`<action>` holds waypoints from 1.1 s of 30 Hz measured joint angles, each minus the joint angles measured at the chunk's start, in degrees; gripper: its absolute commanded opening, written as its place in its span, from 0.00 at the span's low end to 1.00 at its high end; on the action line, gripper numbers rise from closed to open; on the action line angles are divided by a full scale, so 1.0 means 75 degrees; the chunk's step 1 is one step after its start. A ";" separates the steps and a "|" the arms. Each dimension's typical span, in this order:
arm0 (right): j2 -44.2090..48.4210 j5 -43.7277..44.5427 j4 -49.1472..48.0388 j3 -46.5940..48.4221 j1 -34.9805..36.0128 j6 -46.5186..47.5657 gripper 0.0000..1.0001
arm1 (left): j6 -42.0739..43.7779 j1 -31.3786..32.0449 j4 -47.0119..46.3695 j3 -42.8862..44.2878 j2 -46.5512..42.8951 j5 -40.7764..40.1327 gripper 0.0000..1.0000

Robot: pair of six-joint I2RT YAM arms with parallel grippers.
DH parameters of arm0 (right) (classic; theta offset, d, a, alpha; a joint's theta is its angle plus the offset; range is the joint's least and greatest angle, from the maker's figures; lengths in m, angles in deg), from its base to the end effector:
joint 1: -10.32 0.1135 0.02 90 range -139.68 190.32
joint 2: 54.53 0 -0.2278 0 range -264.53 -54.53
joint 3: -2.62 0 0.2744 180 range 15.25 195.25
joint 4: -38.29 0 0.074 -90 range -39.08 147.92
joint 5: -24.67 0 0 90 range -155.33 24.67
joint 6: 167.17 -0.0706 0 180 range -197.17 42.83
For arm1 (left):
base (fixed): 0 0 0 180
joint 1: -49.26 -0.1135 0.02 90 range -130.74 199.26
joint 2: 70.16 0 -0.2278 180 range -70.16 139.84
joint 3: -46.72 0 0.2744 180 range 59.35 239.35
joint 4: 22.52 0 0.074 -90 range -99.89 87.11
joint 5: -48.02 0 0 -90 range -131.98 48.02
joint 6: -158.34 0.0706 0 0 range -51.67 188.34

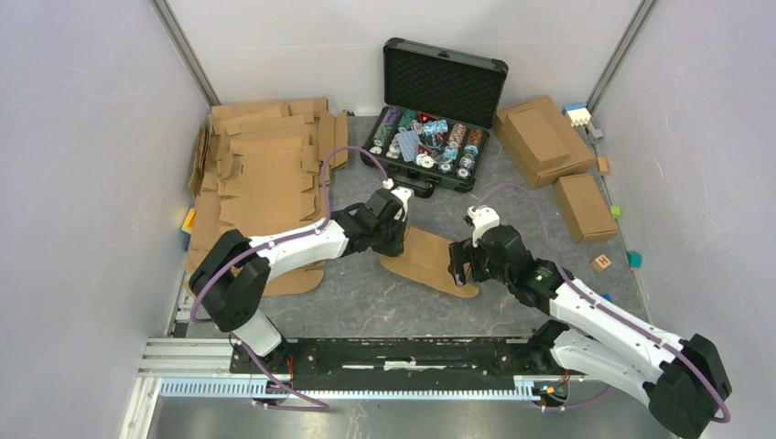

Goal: Fold the paper box

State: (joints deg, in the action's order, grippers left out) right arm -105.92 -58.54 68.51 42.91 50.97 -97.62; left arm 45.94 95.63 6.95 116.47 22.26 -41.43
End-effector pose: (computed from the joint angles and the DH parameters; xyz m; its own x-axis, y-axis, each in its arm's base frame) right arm 0.1992 0.1600 0.1435 -0.6718 -0.1196 -0.7310 -0.3680 0.9104 0.1893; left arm 0.2559 -0.2694 0.1212 -0.7810 0.2670 -0.5645 0.4653 0.8517 -0.2409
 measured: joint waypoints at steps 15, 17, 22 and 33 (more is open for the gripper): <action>-0.1466 0.0102 -0.0184 0.1084 0.0017 0.1338 0.97 | 0.0510 0.0015 -0.0271 -0.0254 -0.0210 0.0157 0.33; -0.1559 0.0102 -0.0423 0.1078 0.0015 0.1338 0.94 | 0.0507 0.0012 -0.0259 -0.0341 -0.0373 0.0169 0.35; -0.1810 -0.0032 -0.0702 0.1107 -0.0125 0.1364 0.69 | 0.0484 0.0012 -0.0230 -0.0600 -0.1040 0.0134 0.43; -0.2841 -0.0848 -0.1349 0.1405 -0.0664 0.1314 0.22 | -0.0248 0.0012 -0.0140 -0.1918 -0.3235 0.0175 0.29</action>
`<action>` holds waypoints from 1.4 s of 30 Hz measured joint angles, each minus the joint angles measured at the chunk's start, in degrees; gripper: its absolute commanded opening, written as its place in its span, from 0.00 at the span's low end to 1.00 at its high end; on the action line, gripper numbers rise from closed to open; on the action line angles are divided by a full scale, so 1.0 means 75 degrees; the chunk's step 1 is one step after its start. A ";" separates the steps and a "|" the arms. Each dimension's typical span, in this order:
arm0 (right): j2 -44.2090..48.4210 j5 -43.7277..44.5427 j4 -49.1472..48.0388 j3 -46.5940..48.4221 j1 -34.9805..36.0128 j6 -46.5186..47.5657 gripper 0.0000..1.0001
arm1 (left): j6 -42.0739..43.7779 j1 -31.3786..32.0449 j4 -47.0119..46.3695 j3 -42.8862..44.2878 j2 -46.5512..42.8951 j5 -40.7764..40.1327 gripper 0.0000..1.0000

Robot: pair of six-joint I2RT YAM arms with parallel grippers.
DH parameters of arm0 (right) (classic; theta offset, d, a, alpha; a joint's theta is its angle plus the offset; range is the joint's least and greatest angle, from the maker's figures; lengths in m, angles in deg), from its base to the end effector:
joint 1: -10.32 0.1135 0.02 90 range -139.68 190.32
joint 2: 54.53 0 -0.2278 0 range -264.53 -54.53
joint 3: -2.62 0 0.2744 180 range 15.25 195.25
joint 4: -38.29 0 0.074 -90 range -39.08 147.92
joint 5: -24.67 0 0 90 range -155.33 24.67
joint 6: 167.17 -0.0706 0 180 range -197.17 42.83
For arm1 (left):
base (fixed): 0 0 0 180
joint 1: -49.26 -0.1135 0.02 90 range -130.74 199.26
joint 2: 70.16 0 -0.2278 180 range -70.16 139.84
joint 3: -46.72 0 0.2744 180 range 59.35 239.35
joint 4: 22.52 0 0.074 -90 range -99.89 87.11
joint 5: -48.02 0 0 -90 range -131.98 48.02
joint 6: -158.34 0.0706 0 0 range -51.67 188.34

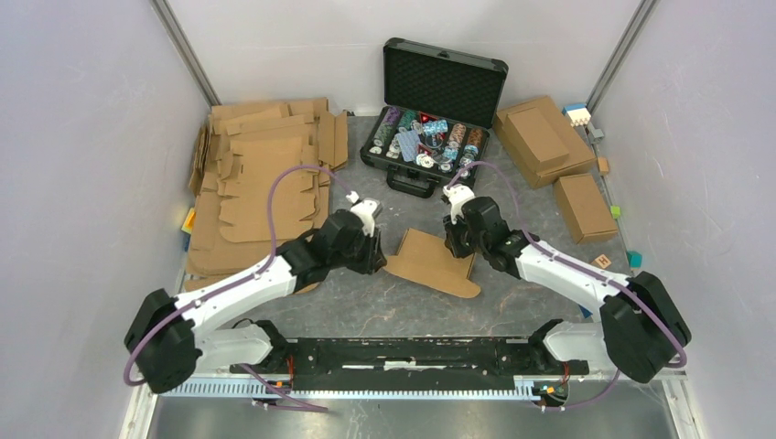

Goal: Fold the paper box

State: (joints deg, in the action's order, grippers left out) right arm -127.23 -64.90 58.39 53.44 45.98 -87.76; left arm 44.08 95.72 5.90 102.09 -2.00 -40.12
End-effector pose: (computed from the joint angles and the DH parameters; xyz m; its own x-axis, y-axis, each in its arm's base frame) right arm 0.2557 0.1828 0.1320 -0.6405 -0.2334 -0.7316 -0.4687 0.8735 0.1317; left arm 0.2130 -0.2275 0.1690 -0.7184 0.1598 -0.6771 0.4894 0.8078 -0.3286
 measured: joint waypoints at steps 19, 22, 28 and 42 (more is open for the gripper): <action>-0.1431 -0.0694 -0.0758 0.0277 -0.0892 -0.0064 0.00 | -0.1483 0.0122 -0.1128 -0.1993 -0.0248 0.0653 0.02; -0.1641 -0.0968 -0.0679 0.0277 -0.1052 -0.0070 0.00 | -0.1480 0.0122 -0.1451 -0.1993 0.0087 0.0699 0.02; -0.1670 -0.1434 -0.0688 0.0277 -0.1070 -0.0061 0.00 | -0.1480 0.0125 -0.2436 -0.1749 0.1259 0.0845 0.02; -0.0898 -0.1673 -0.0414 0.0277 -0.1070 -0.0006 0.07 | -0.1801 0.0125 -0.3605 -0.1682 0.2081 0.0968 0.02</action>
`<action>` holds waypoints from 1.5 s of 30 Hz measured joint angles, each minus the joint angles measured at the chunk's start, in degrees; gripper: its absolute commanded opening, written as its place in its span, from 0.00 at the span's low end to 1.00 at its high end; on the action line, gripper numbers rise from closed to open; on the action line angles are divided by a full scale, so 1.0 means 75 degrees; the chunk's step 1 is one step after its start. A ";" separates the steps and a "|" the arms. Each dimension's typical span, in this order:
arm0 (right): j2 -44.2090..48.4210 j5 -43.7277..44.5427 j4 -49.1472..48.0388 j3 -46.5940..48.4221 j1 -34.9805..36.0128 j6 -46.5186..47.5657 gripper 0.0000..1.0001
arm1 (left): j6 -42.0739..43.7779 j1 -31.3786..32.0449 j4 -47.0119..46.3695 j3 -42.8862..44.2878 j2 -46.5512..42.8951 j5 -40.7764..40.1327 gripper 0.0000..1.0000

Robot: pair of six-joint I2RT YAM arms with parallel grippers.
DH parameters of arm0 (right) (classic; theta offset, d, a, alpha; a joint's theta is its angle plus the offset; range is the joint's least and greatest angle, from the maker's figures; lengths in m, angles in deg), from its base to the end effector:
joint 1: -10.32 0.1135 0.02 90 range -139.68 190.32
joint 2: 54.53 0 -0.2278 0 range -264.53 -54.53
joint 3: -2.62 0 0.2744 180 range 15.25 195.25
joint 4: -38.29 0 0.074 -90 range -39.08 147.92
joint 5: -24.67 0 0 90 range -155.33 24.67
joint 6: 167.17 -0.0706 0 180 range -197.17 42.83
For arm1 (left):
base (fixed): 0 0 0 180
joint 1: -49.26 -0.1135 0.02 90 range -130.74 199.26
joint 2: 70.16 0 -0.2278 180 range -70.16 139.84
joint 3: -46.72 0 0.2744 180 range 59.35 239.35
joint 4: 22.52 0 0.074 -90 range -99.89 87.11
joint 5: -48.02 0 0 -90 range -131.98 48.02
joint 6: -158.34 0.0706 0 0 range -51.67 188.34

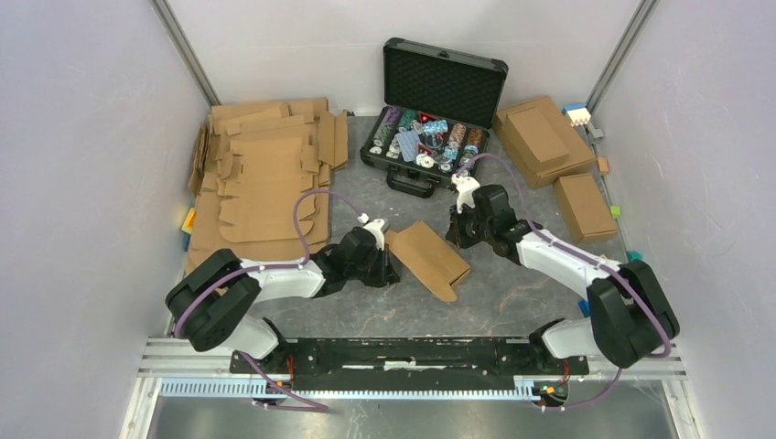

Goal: Fold the paper box

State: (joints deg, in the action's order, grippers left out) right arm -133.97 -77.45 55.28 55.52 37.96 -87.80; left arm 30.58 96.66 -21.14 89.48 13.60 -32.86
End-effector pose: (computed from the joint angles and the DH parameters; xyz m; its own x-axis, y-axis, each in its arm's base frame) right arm 0.2832 0.1650 0.1163 -0.7082 -0.1673 -0.6859 -0.4658 0.8408 0.2759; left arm 0.2006 -0.2347 0.0631 -0.8543 0.0358 -0.5186 0.3579 0.7641 -0.5368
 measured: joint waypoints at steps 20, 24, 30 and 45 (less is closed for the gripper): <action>0.0577 -0.0562 -0.0102 -0.0720 0.0015 0.0093 0.26 | -0.0434 0.0000 0.0055 -0.0714 -0.0752 -0.0198 0.02; 0.0446 -0.0562 -0.0490 -0.0769 0.0012 0.0003 0.24 | -0.0452 0.0000 0.0012 -0.0603 -0.0437 -0.0184 0.02; 0.0181 -0.1259 -0.1373 -0.1052 -0.0353 -0.0245 0.14 | -0.0589 0.0006 -0.0466 -0.0382 0.0076 -0.0032 0.02; -0.0289 -0.2588 -0.2471 -0.1361 -0.1107 -0.0790 0.08 | -0.0848 0.0006 -0.2302 -0.0484 0.0933 0.0003 0.02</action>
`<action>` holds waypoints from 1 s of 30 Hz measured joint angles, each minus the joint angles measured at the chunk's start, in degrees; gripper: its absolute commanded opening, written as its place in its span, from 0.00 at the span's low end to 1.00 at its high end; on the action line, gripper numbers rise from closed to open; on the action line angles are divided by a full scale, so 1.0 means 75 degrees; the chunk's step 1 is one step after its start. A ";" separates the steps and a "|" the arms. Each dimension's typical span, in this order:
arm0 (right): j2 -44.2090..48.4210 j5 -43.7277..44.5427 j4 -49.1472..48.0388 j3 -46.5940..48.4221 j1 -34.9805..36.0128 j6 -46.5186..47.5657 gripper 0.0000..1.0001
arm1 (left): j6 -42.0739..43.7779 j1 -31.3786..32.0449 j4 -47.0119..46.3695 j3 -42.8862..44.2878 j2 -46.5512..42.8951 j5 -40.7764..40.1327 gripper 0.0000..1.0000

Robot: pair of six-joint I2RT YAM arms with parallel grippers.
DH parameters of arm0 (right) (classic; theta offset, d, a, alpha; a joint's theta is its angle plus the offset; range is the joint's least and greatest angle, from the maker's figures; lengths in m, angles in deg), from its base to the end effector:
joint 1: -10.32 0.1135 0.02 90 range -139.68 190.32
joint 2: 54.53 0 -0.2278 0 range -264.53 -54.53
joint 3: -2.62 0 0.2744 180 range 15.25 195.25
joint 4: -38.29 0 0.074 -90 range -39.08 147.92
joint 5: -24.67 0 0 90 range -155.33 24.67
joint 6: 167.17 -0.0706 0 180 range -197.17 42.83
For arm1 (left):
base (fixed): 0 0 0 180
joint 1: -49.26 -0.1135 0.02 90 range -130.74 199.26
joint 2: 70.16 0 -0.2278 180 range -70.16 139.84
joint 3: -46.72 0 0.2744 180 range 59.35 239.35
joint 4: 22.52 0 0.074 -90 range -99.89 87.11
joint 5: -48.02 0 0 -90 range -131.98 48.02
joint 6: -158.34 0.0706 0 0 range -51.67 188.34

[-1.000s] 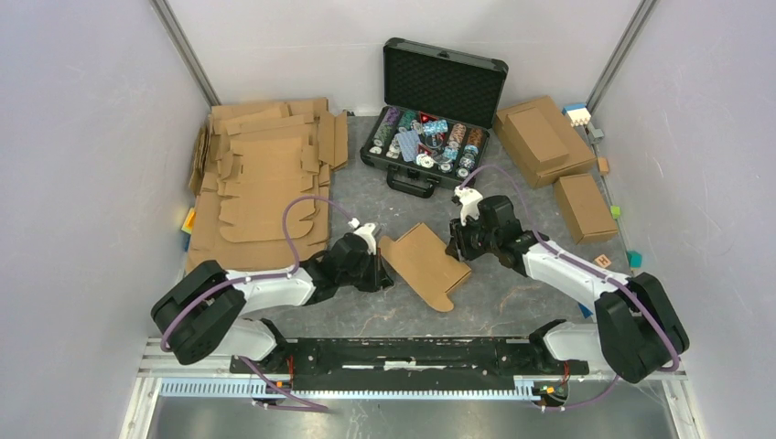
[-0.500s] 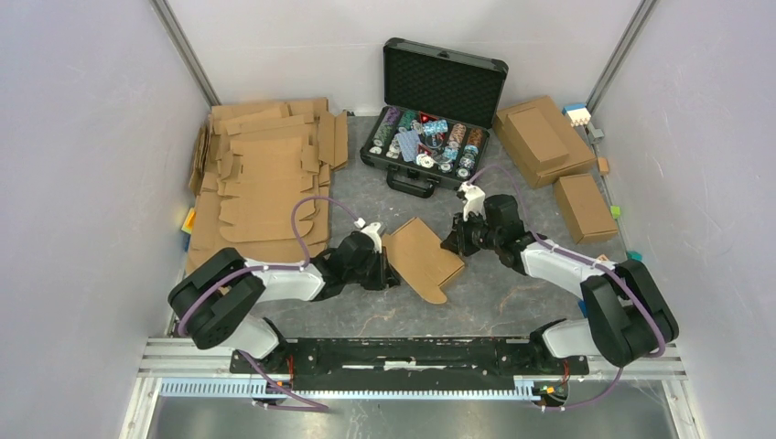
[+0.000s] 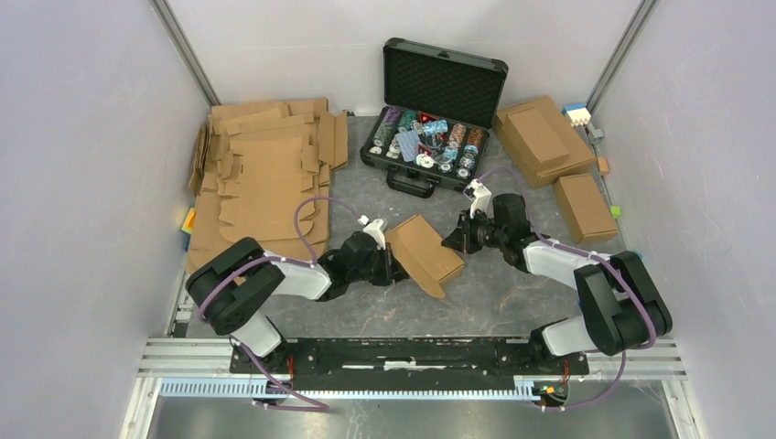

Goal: Fold the paper box

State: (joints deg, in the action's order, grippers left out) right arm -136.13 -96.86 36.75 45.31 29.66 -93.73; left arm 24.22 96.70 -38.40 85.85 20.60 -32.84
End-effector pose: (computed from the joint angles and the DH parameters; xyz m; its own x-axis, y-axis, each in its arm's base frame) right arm 0.2773 0.1365 0.0851 -0.7412 -0.0027 -0.6713 -0.4832 0.6963 0.5308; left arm 0.2014 -0.2359 0.0422 -0.8506 -0.0898 -0.5180 0.3096 0.7108 -0.6316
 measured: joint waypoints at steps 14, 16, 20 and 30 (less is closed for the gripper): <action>-0.0026 -0.0017 0.0020 0.0026 -0.0020 0.0032 0.08 | 0.0000 0.0041 -0.1046 0.0181 0.0516 0.0015 0.03; -0.0023 0.0035 0.0105 0.0079 -0.0047 0.0070 0.09 | 0.0003 0.0041 -0.1029 0.0280 0.0580 0.0023 0.03; 0.0079 0.0280 0.0259 0.0119 -0.0096 0.0128 0.09 | 0.0006 0.0044 -0.0970 0.0574 0.0769 0.0035 0.03; 0.0233 0.0676 0.0364 0.0111 -0.0189 0.0122 0.10 | 0.0099 0.0082 -0.0192 0.1457 0.0772 0.0064 0.03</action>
State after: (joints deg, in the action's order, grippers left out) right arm -134.38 -91.79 39.48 46.14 28.23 -92.81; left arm 24.96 97.31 -39.85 96.78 26.39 -32.36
